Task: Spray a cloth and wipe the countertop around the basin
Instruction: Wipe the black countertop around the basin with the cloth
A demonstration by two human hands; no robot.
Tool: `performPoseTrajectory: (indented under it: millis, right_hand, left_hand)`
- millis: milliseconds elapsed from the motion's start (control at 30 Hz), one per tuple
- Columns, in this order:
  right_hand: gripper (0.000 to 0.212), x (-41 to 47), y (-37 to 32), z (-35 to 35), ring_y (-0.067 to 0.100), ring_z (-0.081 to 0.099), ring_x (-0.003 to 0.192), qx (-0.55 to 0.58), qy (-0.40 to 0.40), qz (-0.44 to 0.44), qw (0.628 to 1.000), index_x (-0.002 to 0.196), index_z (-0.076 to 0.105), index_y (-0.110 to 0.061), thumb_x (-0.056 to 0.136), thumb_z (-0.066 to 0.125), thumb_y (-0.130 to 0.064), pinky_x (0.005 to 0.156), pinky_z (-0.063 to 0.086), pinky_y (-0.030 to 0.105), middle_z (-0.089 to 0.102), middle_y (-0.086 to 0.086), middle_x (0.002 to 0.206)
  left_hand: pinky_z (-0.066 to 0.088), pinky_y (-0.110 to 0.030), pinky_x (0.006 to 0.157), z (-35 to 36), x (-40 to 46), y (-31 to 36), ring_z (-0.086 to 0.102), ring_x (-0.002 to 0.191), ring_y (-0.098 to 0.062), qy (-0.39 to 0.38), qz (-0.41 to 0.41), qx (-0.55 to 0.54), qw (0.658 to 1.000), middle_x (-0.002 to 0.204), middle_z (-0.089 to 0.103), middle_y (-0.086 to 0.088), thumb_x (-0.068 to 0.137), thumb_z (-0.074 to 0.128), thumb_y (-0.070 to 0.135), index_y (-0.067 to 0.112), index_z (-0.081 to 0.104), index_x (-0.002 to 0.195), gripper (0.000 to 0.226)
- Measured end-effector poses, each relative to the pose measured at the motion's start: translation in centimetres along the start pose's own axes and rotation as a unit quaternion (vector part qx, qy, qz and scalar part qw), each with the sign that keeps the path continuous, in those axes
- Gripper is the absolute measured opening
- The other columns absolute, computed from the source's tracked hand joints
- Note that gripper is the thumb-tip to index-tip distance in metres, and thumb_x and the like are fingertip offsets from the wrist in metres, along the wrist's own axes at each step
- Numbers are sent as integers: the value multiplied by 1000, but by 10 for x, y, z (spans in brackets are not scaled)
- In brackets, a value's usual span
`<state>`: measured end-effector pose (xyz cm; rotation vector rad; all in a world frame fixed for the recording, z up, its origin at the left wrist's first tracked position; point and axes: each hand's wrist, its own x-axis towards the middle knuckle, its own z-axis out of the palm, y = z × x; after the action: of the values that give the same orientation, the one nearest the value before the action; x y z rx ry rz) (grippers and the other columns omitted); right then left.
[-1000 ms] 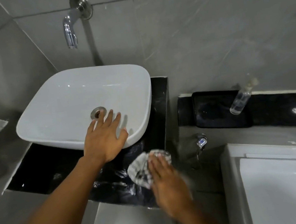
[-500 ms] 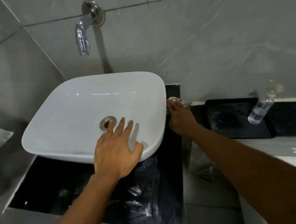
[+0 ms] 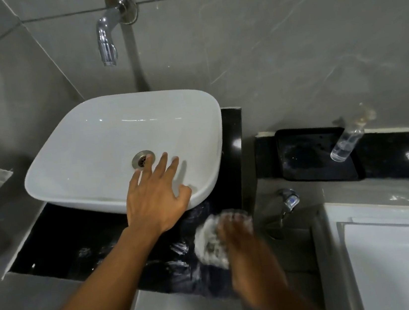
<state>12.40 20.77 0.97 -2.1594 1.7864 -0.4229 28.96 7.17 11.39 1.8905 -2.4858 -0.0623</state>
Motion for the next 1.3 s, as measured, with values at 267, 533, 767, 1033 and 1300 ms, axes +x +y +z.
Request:
performPoseTrajectory:
  millis: [267,533,767,1033,1300]
  right_hand:
    - [82,162,65,-38,32,19,147,-42,2,67,997,152,25,-6,79,61,-15,118,21,46,24,11,161]
    - [89,26,-14,3,31,12,150,3,4,10,1000,153,22,-10,75,62,-12,118,20,51,19,9,163]
    - [66,-24,-46,10,21,4,151,77,-22,-74,994,152,29,-12,91,48,-26,121,2,36,14,2,164]
    - [72,107,-15,-93,25,22,147,386,137,195,891,153,20,-9,98,52,-40,120,18,49,21,12,161]
    - [94,166,-47,-77,29,3,150,195,233,212,929,155,4,-12,89,48,-62,115,10,59,3,9,165]
  left_hand:
    - [27,-49,118,-4,1,1,13,151,-24,11,3,-9,1000,163,24,0,78,21,54,27,27,152,79]
    - [33,-51,114,-4,2,1,15,150,-25,12,3,-18,1000,162,26,0,80,26,52,26,27,151,76]
    - [23,-50,120,-6,-4,-2,10,152,-25,35,18,-25,999,165,15,-4,86,24,54,22,15,155,76]
    - [12,-43,121,87,-138,57,10,152,-23,60,70,-146,985,166,5,-3,98,32,59,26,21,153,66]
    - [12,-41,123,118,-136,46,19,149,-18,25,59,-90,994,159,32,2,95,38,60,31,41,142,56]
